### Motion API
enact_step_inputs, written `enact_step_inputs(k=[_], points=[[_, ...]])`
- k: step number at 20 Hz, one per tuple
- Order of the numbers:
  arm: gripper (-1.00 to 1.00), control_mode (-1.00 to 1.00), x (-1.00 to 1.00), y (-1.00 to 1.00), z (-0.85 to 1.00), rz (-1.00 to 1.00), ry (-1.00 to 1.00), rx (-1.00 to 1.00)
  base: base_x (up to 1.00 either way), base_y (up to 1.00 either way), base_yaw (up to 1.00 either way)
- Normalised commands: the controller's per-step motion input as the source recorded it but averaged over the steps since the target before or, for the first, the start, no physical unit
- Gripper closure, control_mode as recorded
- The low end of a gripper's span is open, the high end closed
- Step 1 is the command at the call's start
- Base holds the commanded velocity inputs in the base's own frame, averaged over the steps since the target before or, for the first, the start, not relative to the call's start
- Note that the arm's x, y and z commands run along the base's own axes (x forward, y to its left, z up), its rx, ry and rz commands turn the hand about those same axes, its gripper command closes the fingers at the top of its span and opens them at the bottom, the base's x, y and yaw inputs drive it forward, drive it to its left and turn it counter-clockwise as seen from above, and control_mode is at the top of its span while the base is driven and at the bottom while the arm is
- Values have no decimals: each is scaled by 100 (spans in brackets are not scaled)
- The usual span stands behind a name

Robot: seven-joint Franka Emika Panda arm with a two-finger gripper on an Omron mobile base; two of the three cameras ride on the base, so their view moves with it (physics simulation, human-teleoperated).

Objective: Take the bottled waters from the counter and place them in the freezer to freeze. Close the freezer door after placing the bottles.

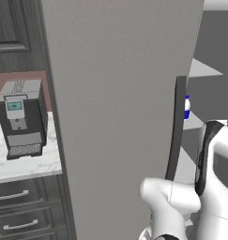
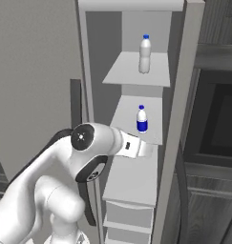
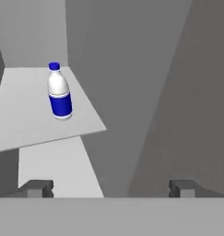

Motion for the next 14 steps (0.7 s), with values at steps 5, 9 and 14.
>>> enact_step_inputs(k=[5,9,14], points=[[-100,-100,-26,49,33,0,3,22,0,0,0],[-100,-100,0,68,63,0,9,4,0,0,0],[-100,-100,-11,30,27,-4,2,13,0,0,0]])
